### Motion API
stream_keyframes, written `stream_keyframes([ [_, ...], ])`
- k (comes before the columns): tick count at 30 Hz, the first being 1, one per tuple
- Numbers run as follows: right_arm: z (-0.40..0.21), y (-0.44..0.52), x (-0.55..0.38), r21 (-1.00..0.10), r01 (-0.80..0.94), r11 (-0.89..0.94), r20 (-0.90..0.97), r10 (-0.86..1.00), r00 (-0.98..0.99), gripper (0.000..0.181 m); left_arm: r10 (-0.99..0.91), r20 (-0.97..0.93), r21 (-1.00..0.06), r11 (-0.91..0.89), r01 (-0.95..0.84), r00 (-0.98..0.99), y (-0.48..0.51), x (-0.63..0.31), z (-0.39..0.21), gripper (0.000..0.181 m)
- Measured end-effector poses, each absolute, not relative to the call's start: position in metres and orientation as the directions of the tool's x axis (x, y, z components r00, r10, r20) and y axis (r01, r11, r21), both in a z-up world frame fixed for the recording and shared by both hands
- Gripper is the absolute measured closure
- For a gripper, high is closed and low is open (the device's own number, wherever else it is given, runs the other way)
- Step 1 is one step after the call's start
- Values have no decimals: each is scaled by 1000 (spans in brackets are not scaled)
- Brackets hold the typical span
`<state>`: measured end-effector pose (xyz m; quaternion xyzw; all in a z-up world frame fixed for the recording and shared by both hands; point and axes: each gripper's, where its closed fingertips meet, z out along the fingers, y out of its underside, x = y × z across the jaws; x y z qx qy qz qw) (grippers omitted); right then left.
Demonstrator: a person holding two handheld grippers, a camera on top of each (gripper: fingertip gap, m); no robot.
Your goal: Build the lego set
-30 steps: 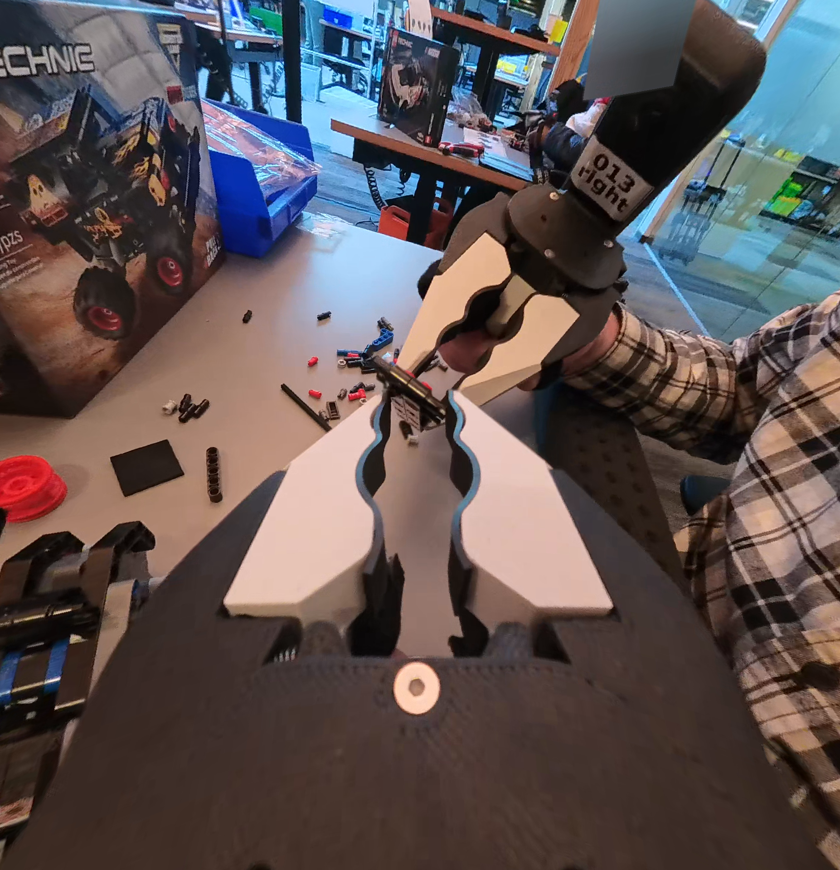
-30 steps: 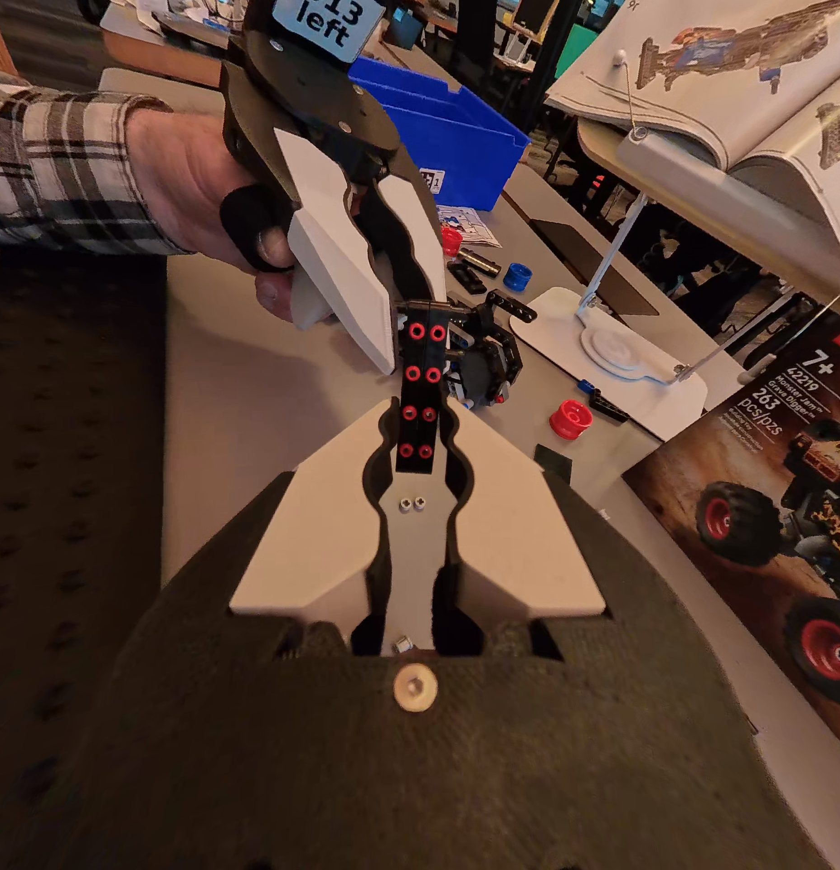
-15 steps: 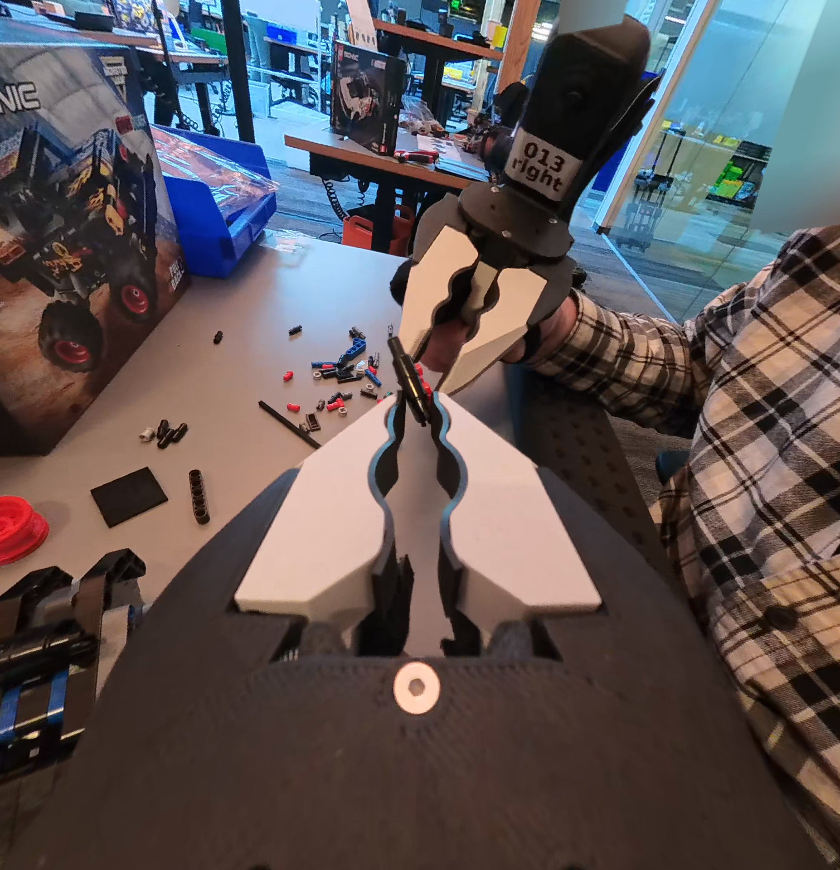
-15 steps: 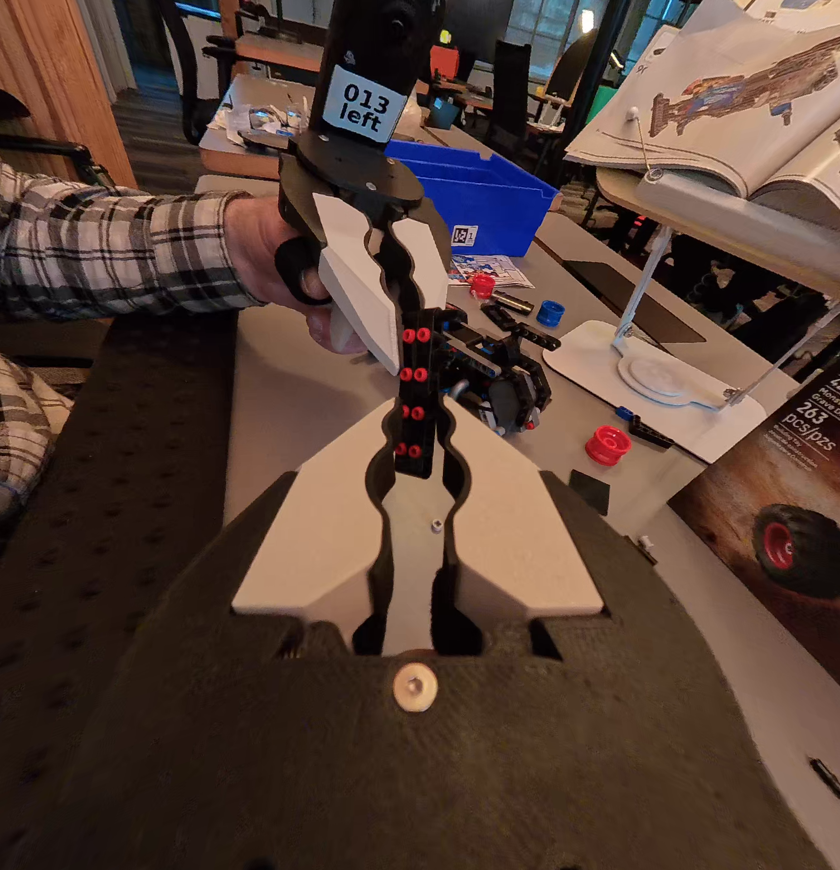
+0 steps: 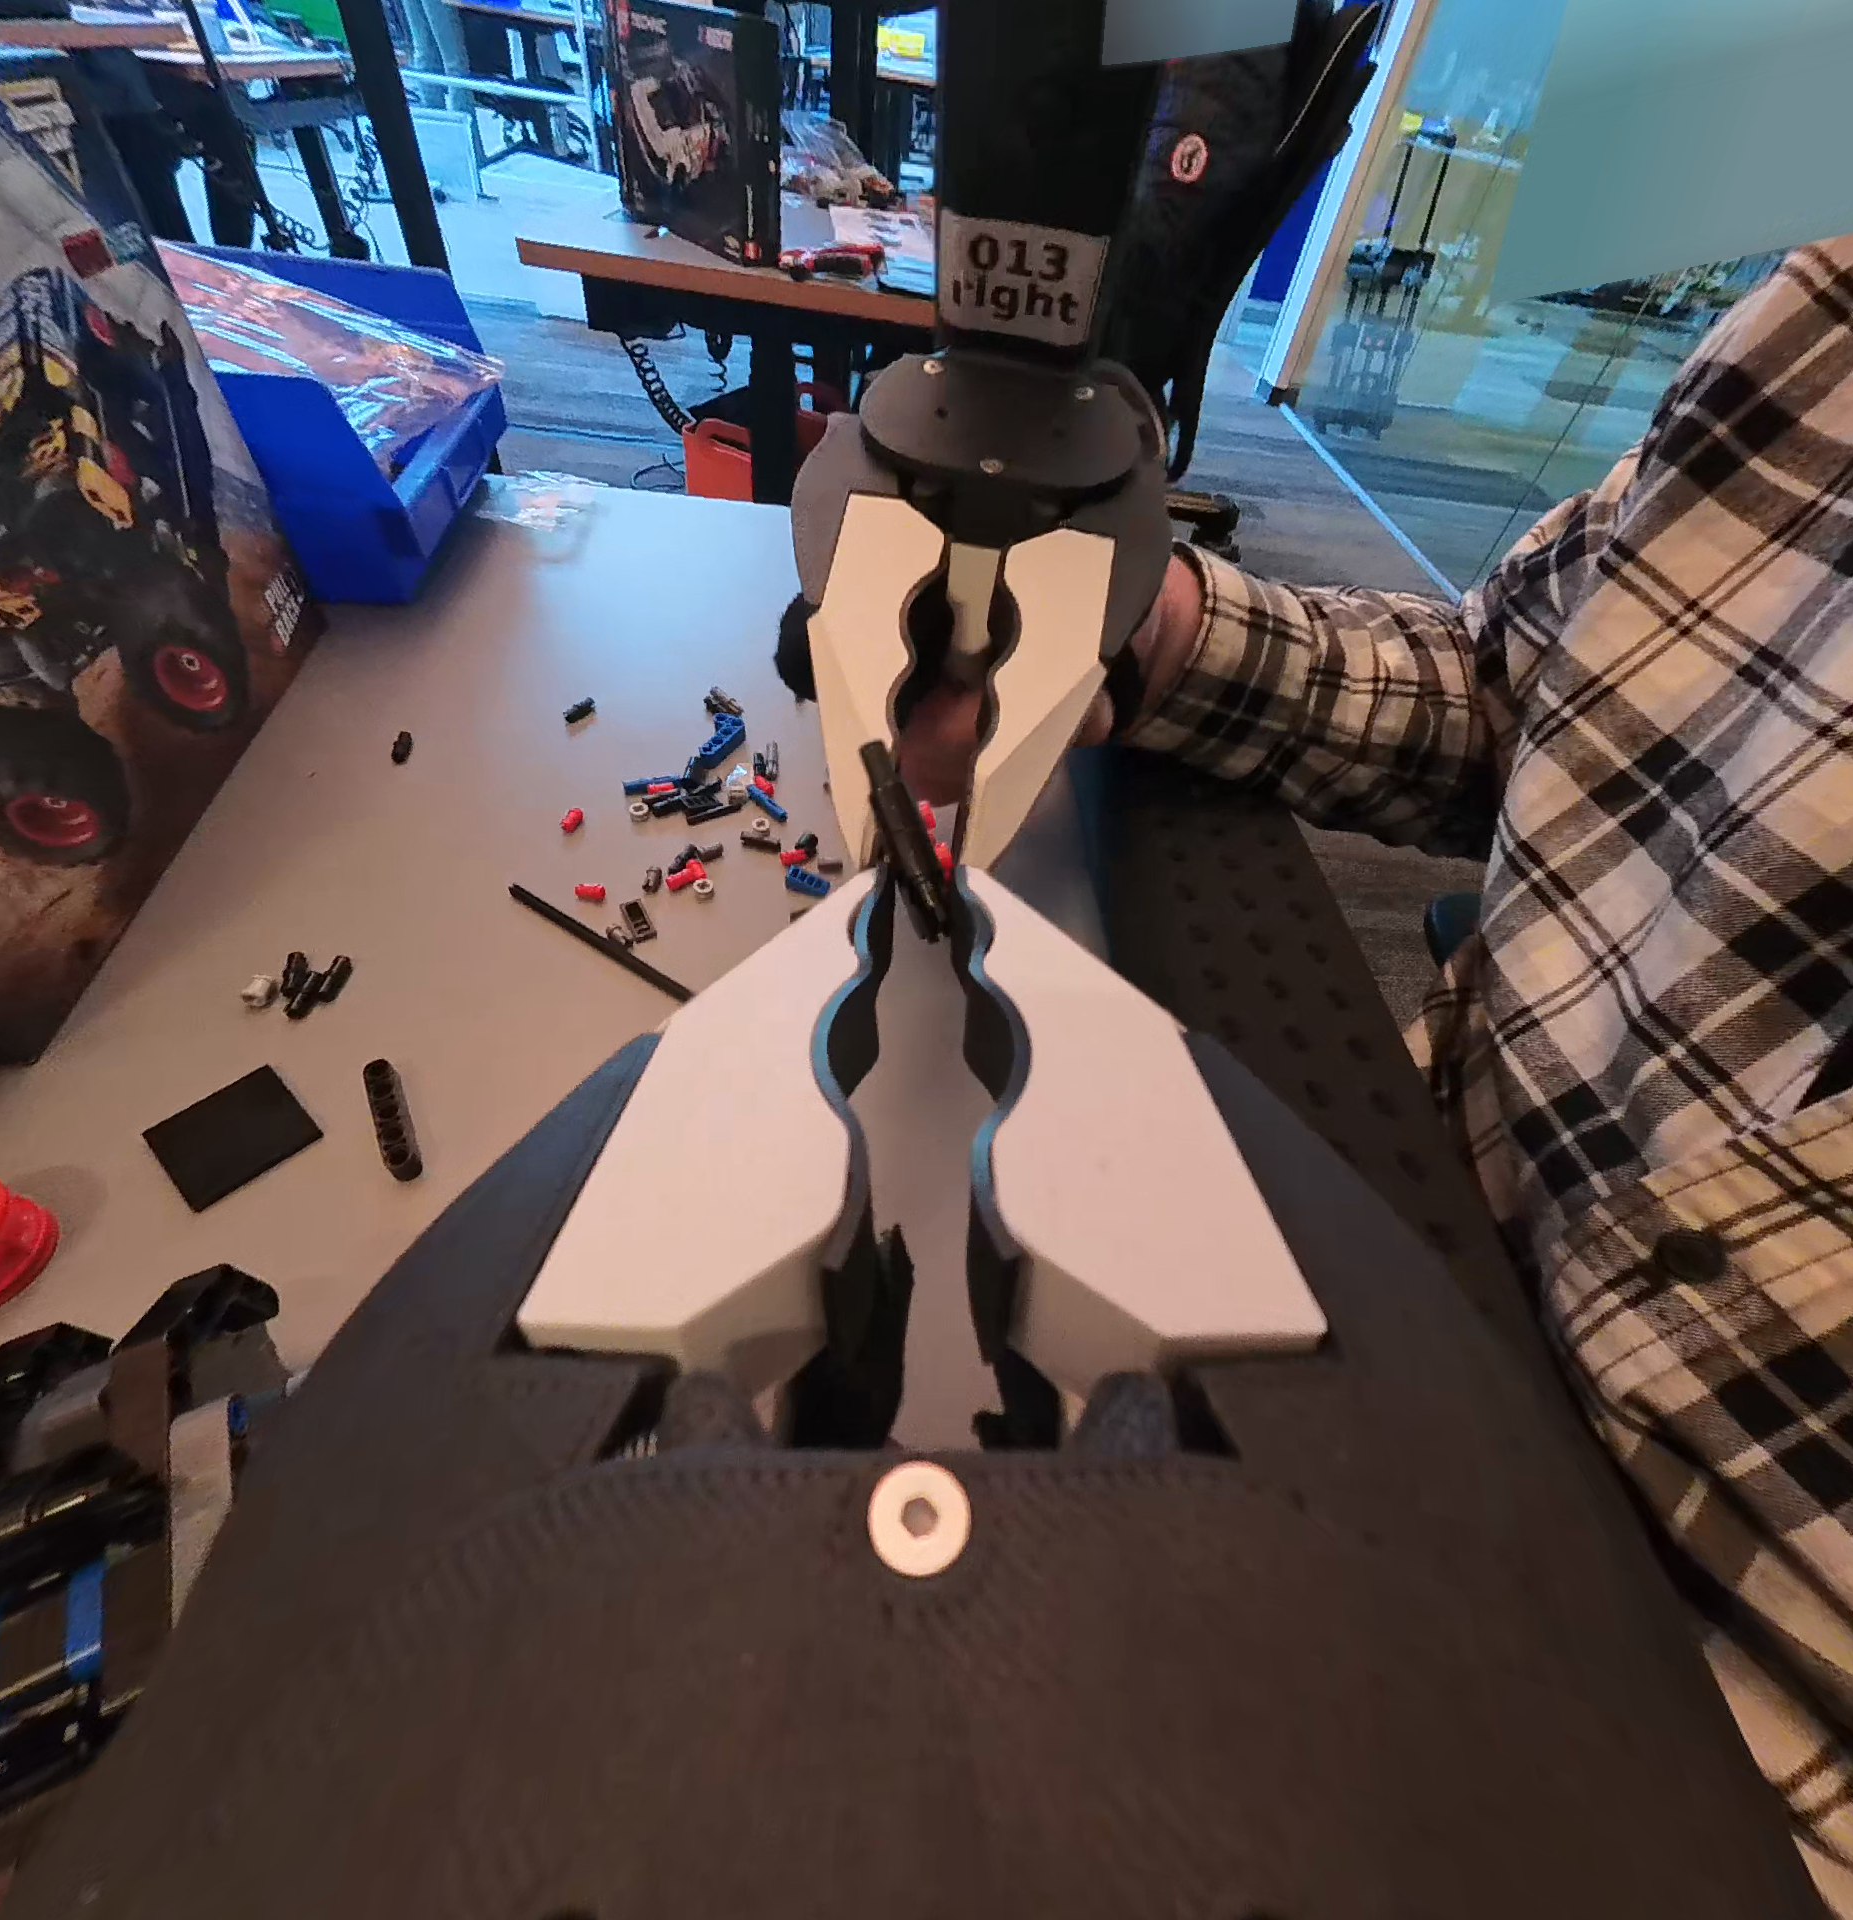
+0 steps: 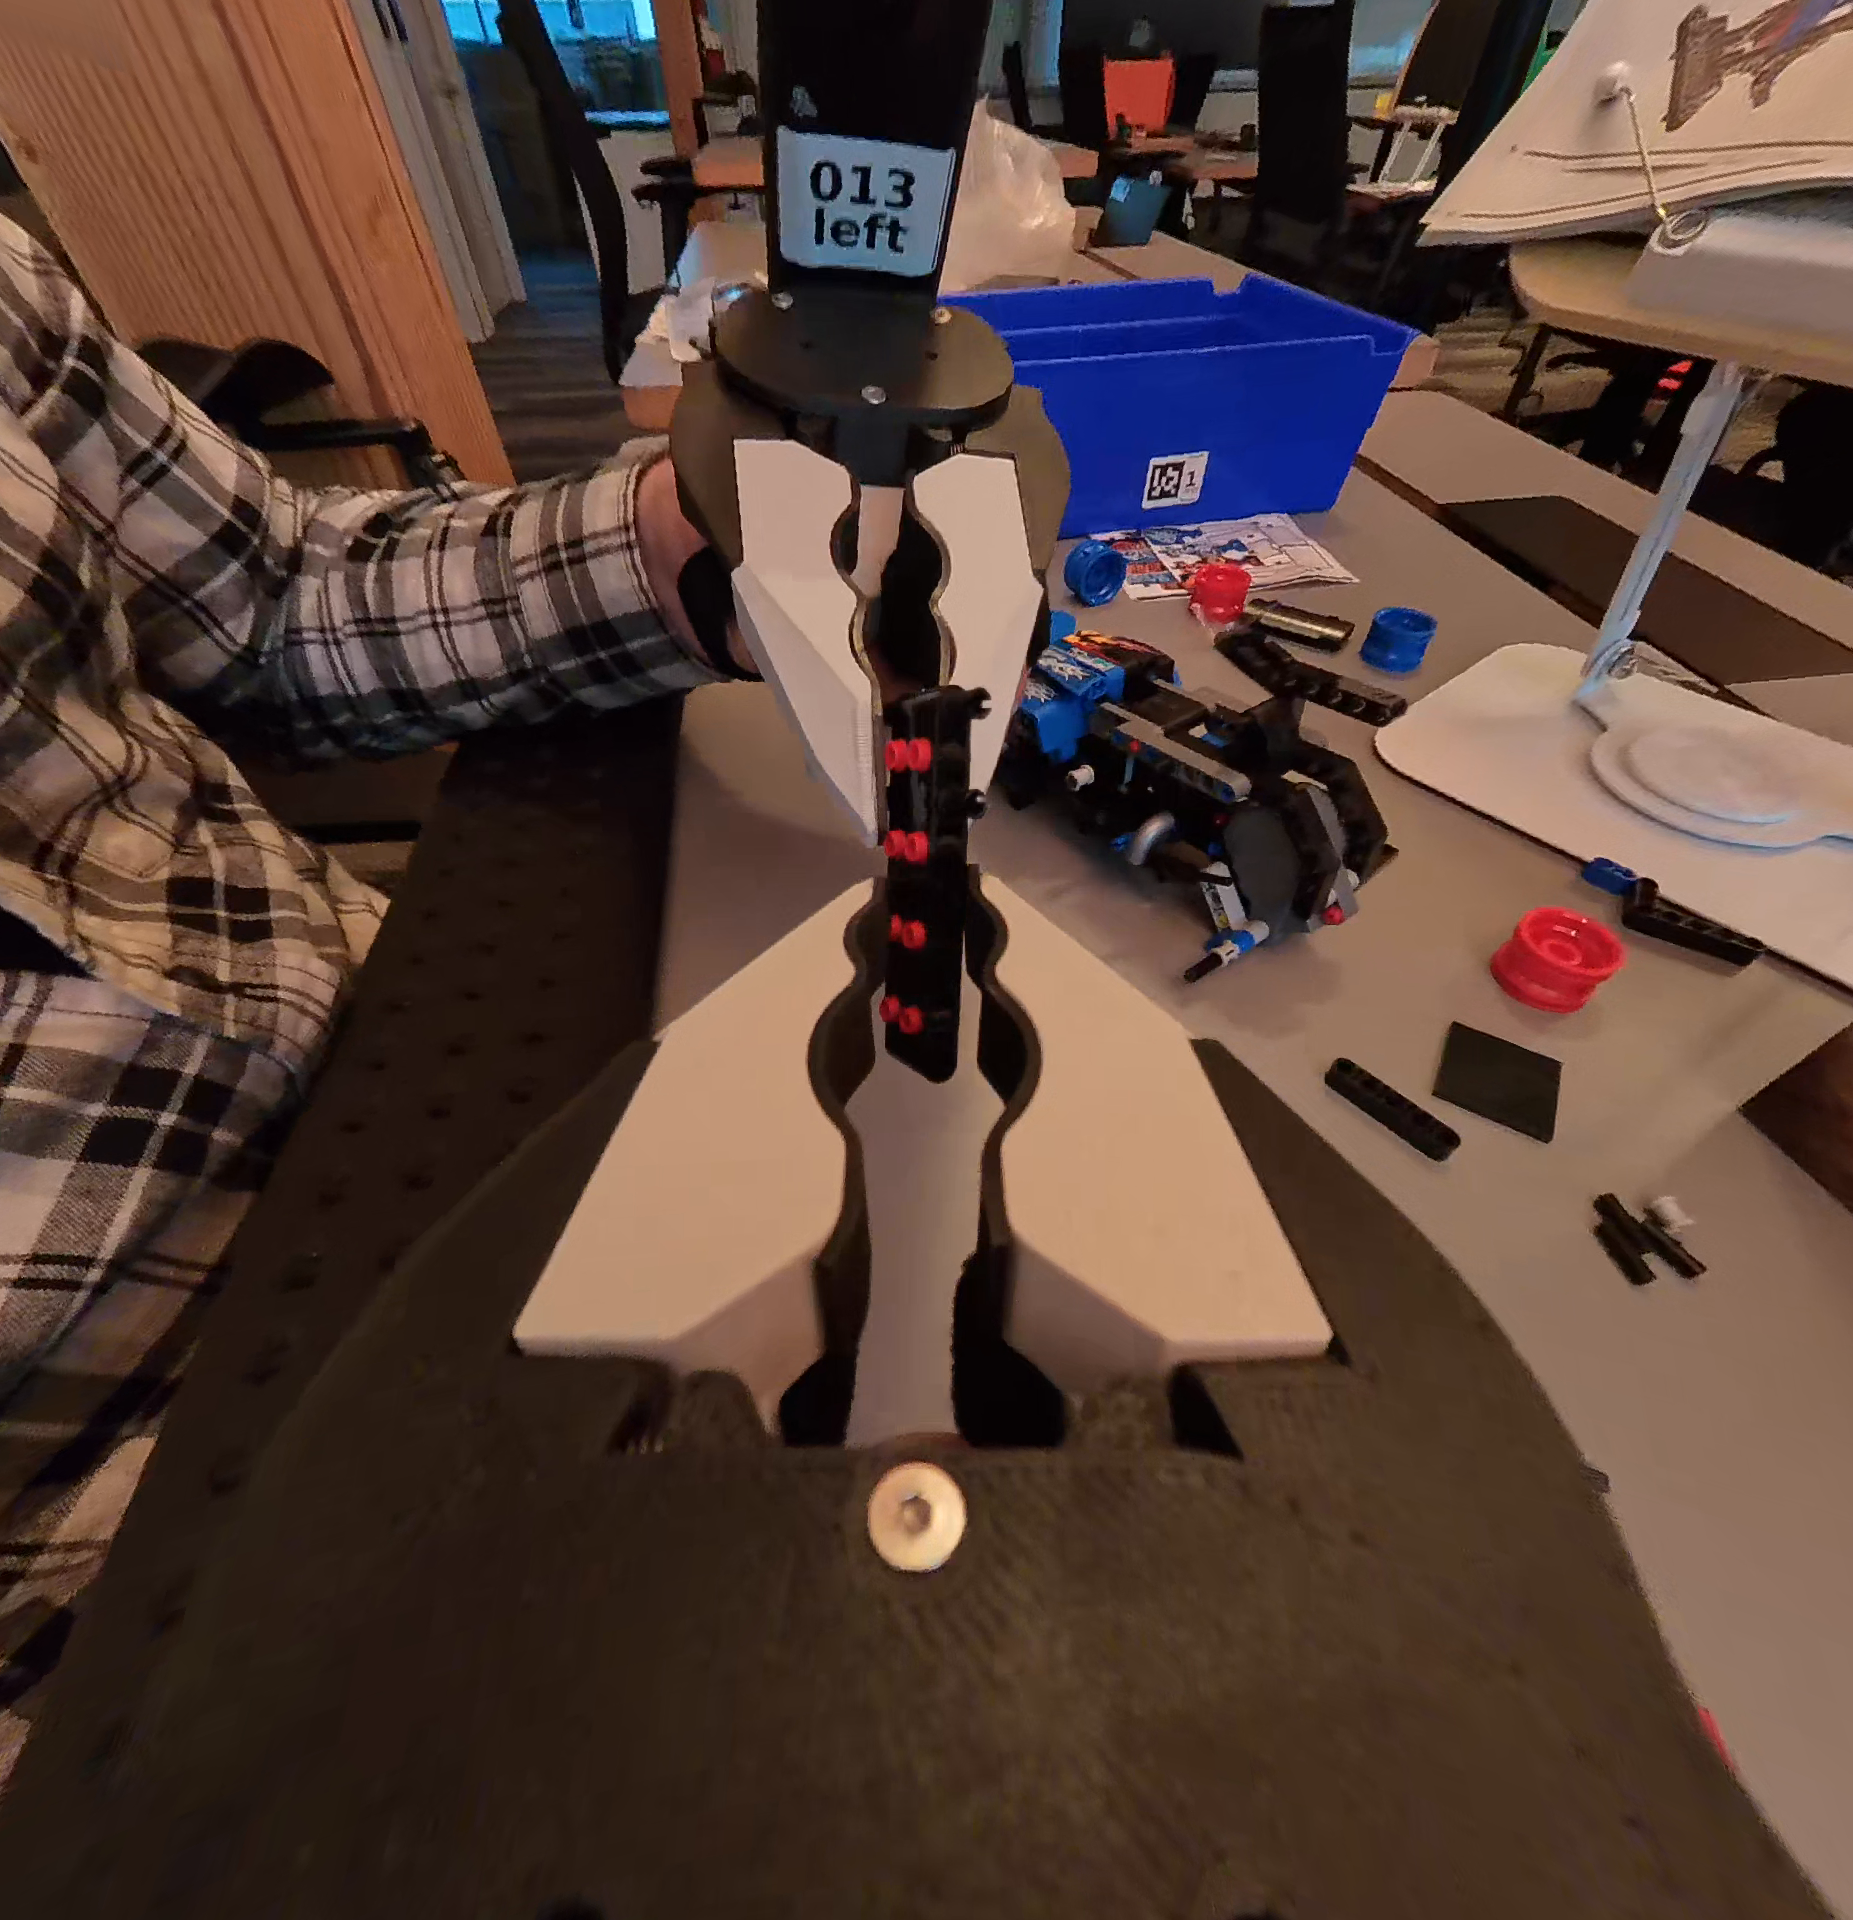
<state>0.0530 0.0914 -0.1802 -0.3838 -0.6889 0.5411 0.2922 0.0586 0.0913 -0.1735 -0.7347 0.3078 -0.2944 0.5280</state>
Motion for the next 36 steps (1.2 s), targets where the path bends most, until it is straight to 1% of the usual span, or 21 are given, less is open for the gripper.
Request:
stream_keyframes([
  [6,-163,97,55,-987,157,17,-70,843,-533,175,-755,116,-978,-202,-60,645,95,58,-158,174],
  [9,-154,105,56,-990,132,-53,-115,846,-521,175,-739,122,-982,-186,-26,662,100,56,-154,164],
  [11,-149,107,56,-988,120,-95,-144,839,-524,175,-733,128,-983,-181,-10,668,102,56,-153,163],
  [15,-139,116,58,-985,77,-158,-175,843,-509,175,-726,141,-981,-194,-3,673,106,57,-157,150],
  [19,-130,120,59,-966,48,-253,-240,817,-525,176,-729,144,-979,-204,-13,669,108,65,-162,146],
  [22,-129,115,58,-962,48,-267,-250,802,-543,175,-729,128,-978,-206,-37,672,111,72,-167,149],
  [23,-131,113,57,-963,54,-265,-251,801,-544,175,-725,118,-979,-200,-44,678,112,74,-168,155],
  [24,-131,112,56,-963,56,-265,-252,800,-544,175,-728,110,-980,-194,-49,676,112,75,-168,168],
  [26,-131,111,55,-957,58,-284,-268,790,-551,175,-720,109,-981,-190,-44,685,113,75,-168,175],
  [31,-130,116,56,-949,57,-310,-289,787,-545,175,-724,158,-977,-214,-1,671,113,72,-166,176],
  [36,-129,119,56,-958,39,-284,-261,809,-527,173,-737,202,-969,-246,23,646,108,68,-163,176],
])
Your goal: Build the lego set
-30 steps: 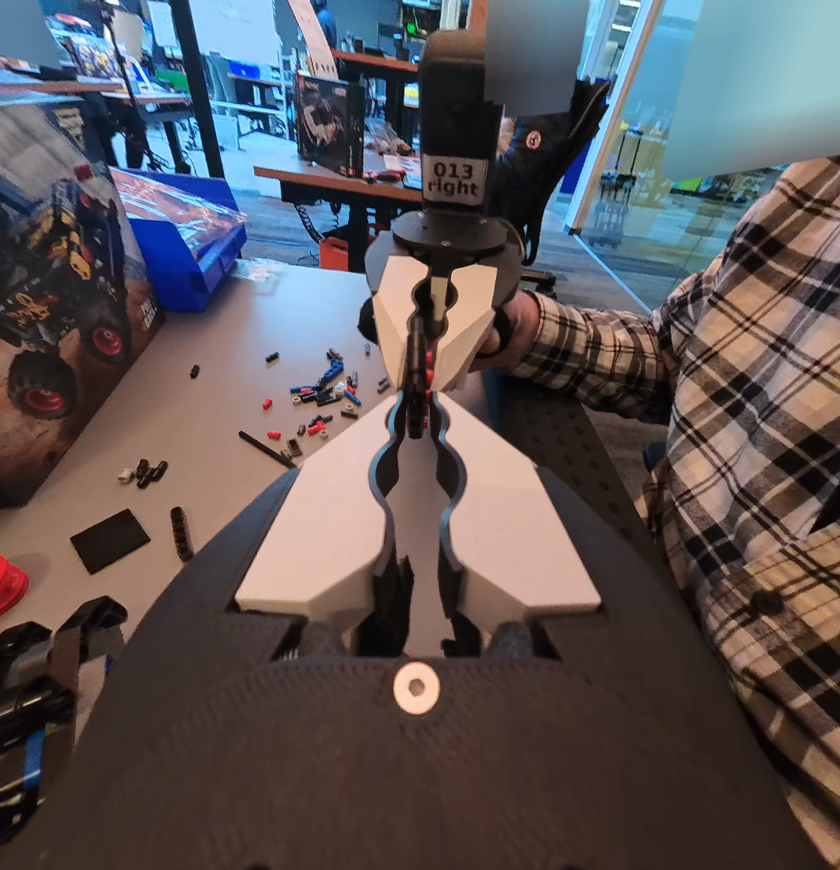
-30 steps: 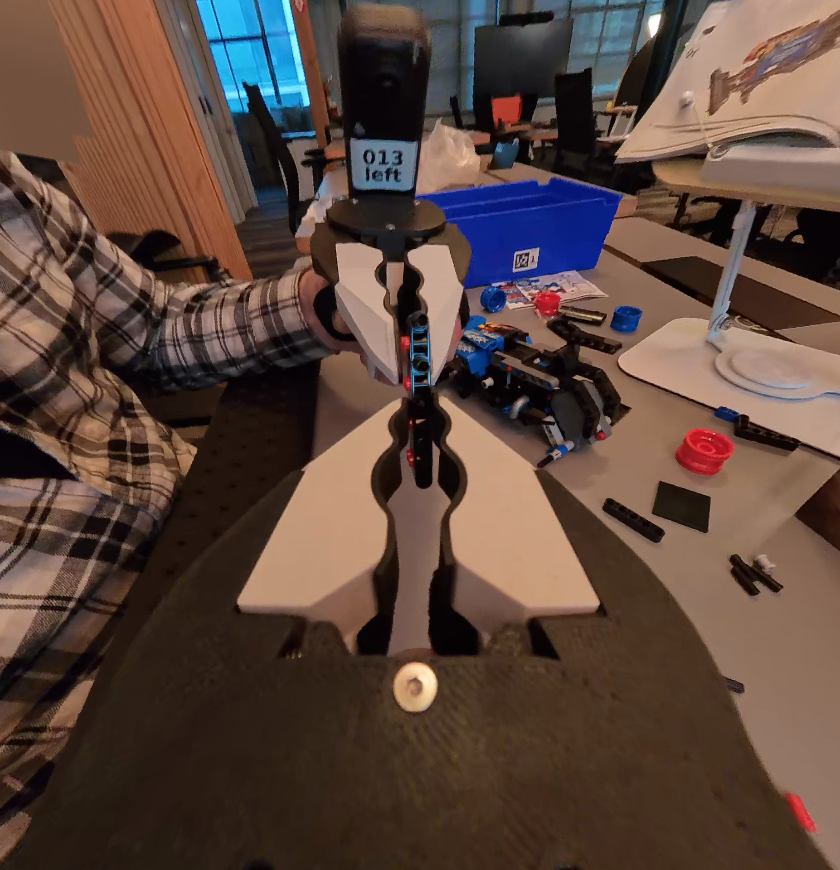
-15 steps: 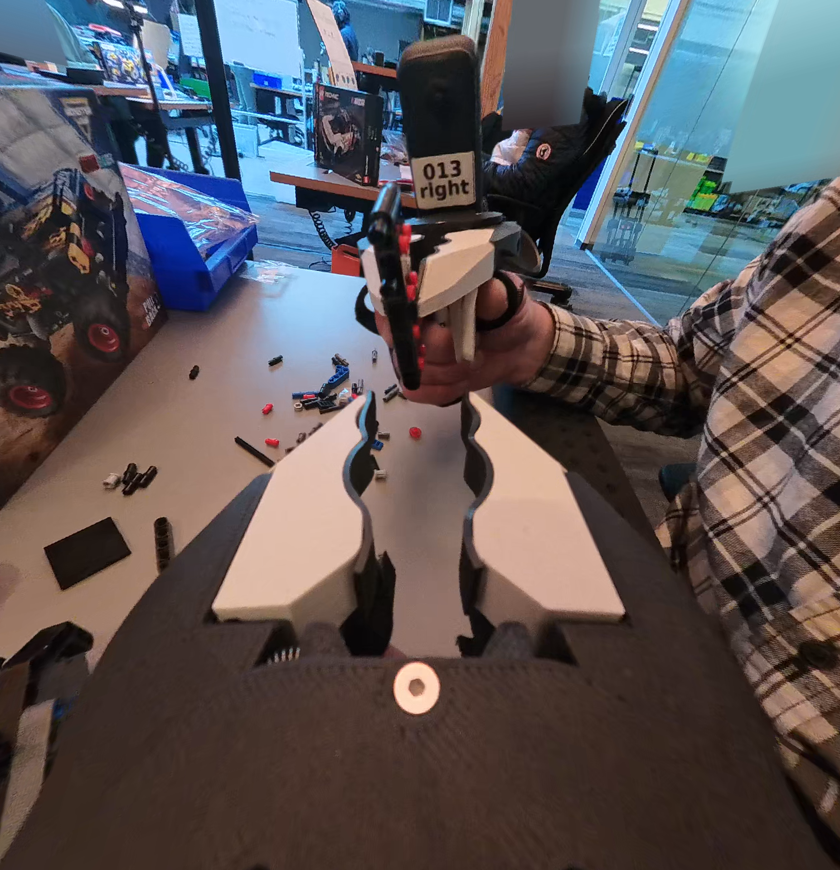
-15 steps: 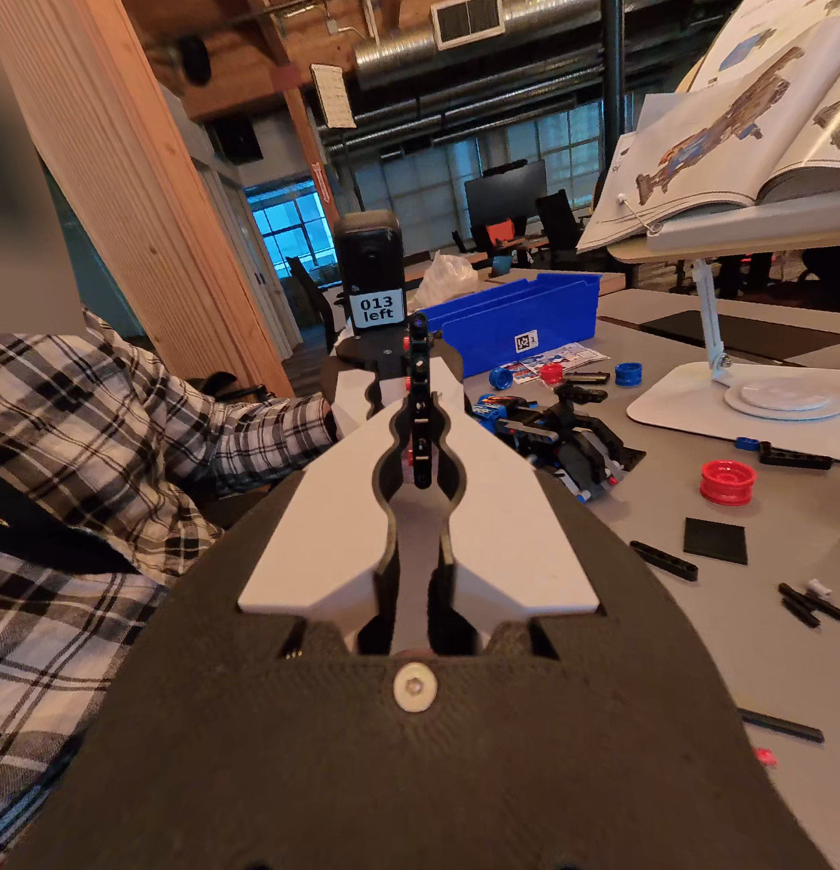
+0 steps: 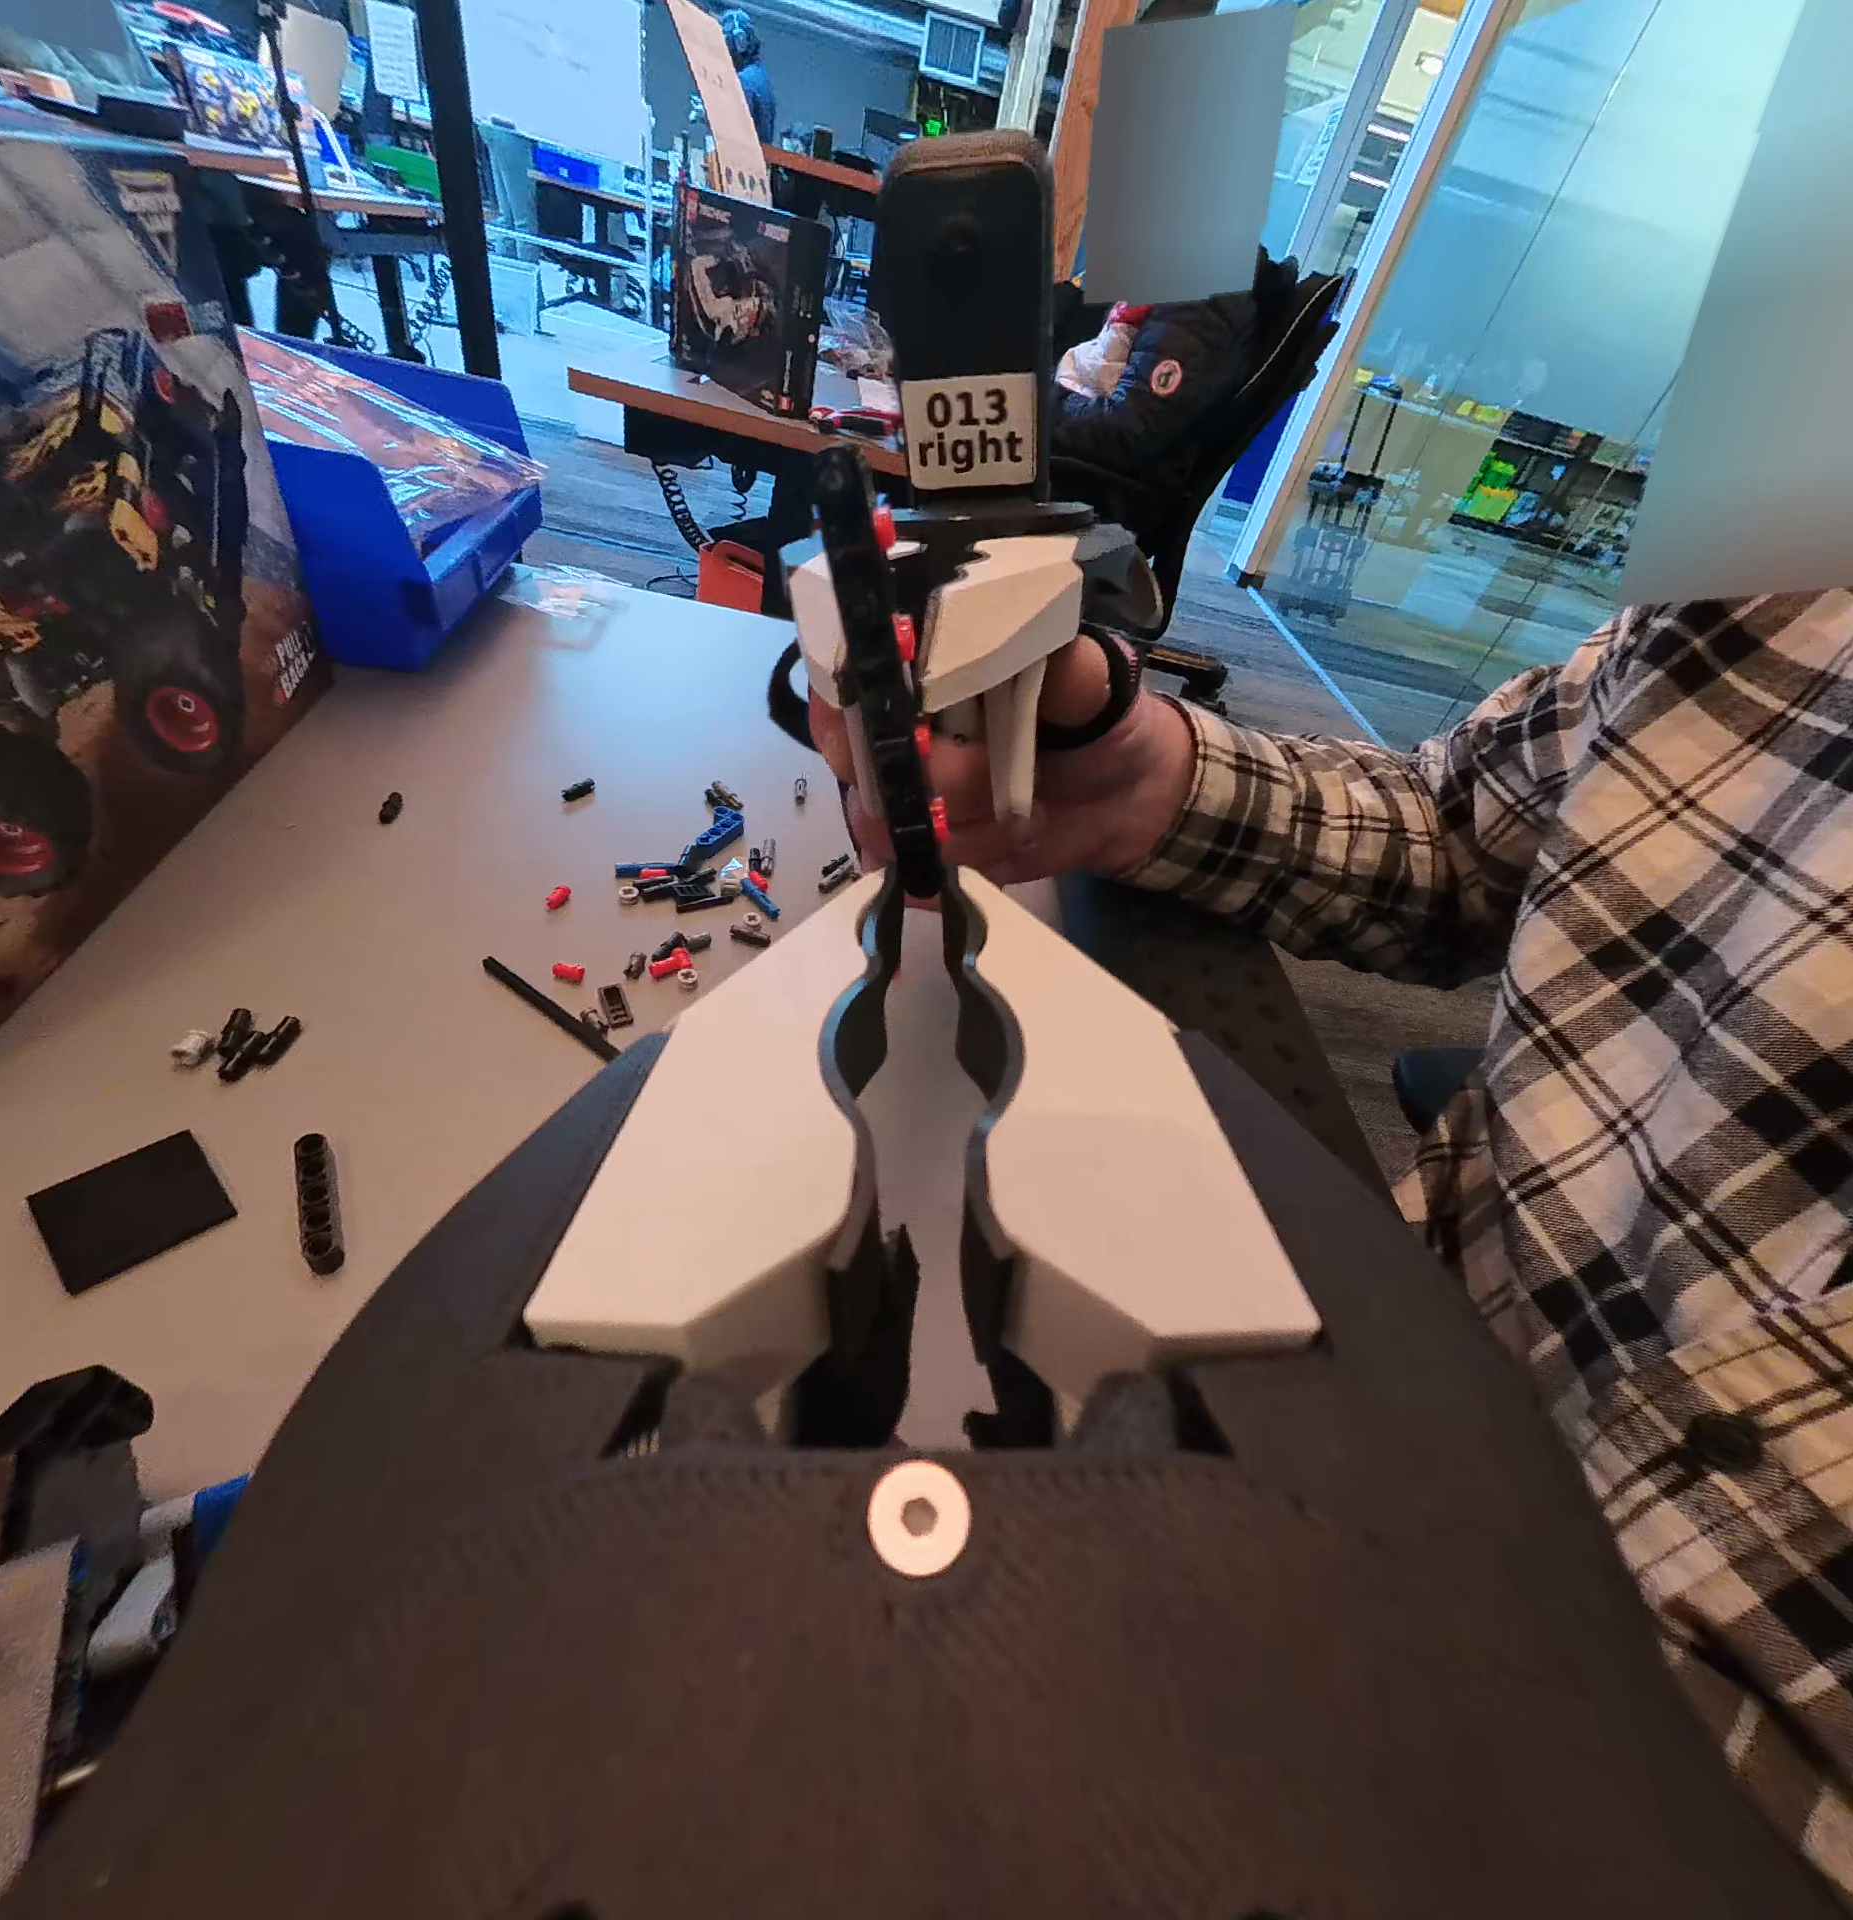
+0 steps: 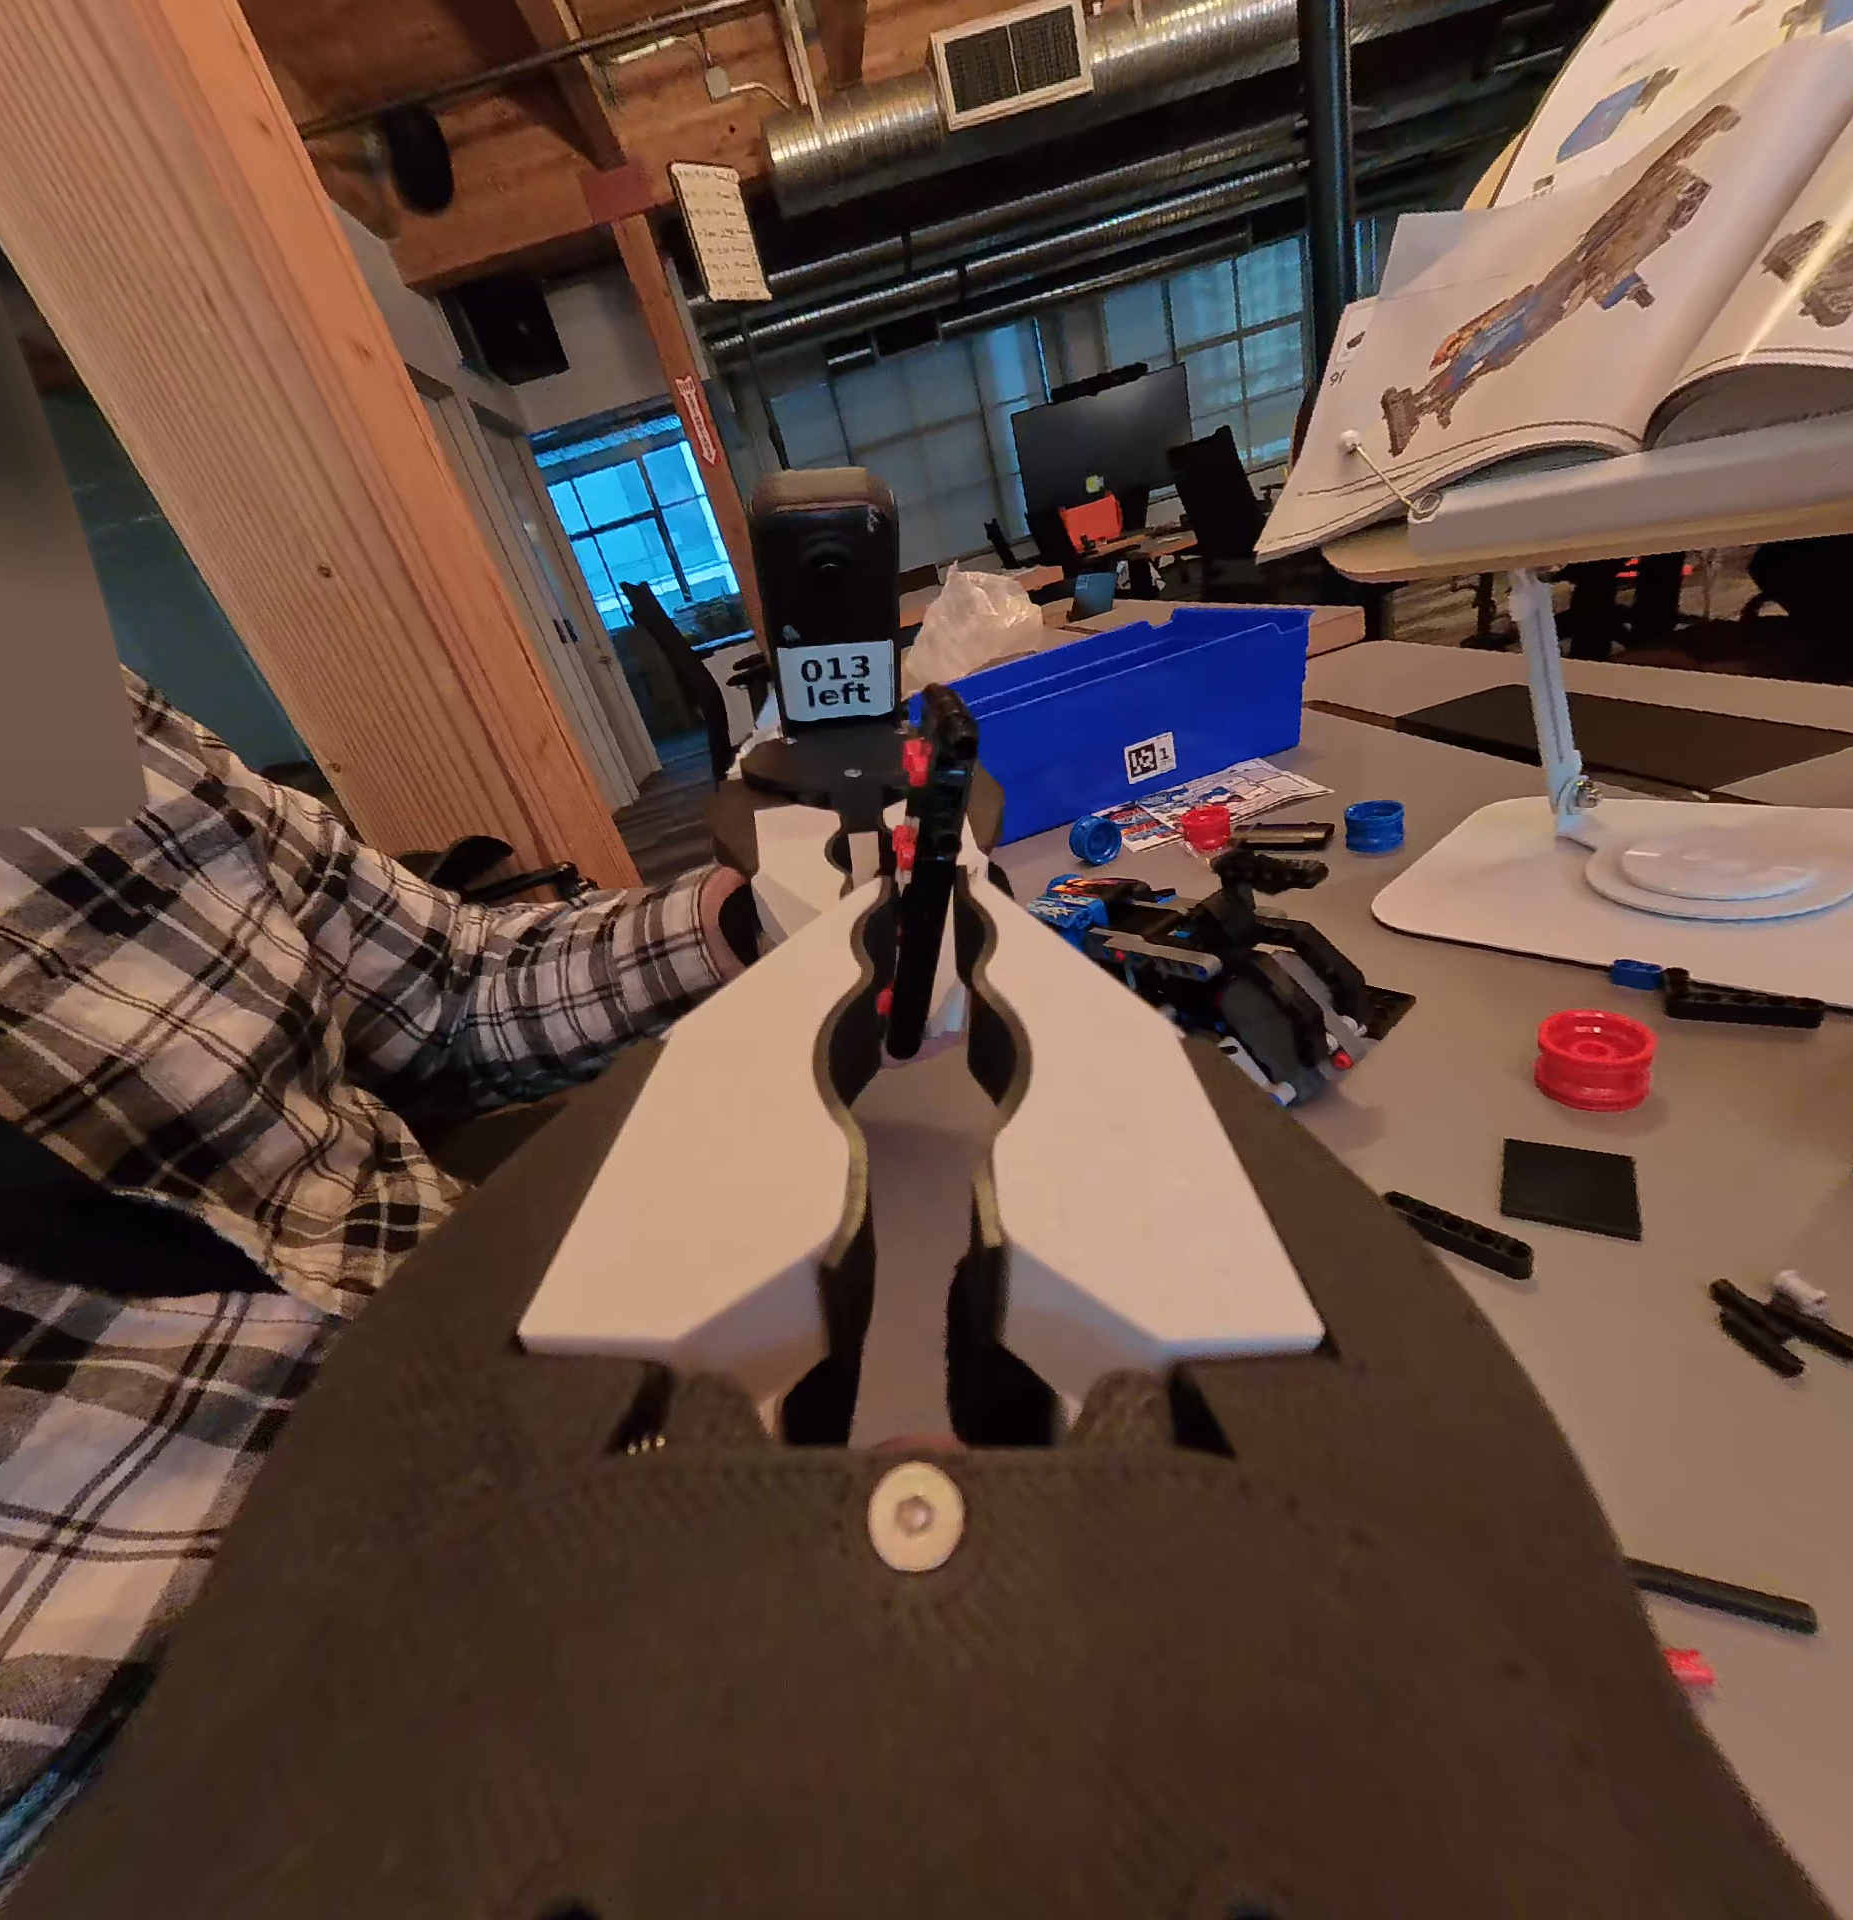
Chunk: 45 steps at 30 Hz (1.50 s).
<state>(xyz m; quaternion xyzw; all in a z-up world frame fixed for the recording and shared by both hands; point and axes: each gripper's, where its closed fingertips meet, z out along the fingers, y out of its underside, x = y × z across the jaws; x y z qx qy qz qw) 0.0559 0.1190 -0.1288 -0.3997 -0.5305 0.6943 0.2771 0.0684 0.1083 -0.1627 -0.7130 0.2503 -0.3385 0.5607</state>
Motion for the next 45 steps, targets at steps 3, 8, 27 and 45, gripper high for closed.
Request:
stream_keyframes([
  [3,-130,120,56,-973,27,-228,-210,839,-502,172,-740,206,-965,-264,6,641,106,68,-165,176],
  [8,-129,131,56,-998,-27,-57,-42,922,-384,161,-739,243,-954,-300,16,628,104,66,-167,176],
  [27,-131,132,57,-934,-74,349,357,911,-209,155,-760,329,-927,-372,41,561,95,70,-169,176],
  [45,-134,127,60,-901,-77,427,433,875,-216,152,-756,392,-889,-458,4,524,85,70,-179,176],
])
